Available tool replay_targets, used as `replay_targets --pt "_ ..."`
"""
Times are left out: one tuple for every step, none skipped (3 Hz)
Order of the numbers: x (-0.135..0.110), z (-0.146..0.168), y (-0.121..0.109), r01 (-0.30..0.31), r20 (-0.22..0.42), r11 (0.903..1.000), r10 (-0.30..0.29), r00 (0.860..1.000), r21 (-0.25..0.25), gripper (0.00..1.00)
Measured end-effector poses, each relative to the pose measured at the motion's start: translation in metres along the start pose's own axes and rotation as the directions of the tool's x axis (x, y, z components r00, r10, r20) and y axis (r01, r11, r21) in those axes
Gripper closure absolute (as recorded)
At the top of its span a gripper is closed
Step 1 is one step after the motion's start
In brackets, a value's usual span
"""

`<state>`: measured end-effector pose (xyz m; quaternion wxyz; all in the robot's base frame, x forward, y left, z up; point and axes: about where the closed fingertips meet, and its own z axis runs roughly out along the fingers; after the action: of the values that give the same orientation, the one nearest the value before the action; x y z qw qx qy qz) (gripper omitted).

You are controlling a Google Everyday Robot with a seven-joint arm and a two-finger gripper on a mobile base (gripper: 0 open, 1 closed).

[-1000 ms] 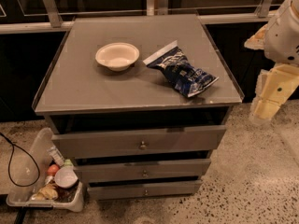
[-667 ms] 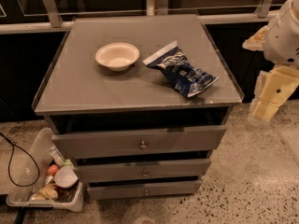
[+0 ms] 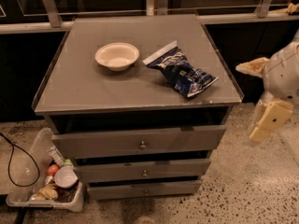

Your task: Open top drawer

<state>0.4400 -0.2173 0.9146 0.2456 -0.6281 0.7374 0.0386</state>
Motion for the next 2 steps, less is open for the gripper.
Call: replay_targets --pt "0.0159 0.0384 0.0116 0.035 0.135 0.9993 -0.033 0.990 -0.010 0.00" --pt "0.0144 0.0375 0.0122 0.080 0.146 0.9968 -0.079 0.986 -0.001 0.00"
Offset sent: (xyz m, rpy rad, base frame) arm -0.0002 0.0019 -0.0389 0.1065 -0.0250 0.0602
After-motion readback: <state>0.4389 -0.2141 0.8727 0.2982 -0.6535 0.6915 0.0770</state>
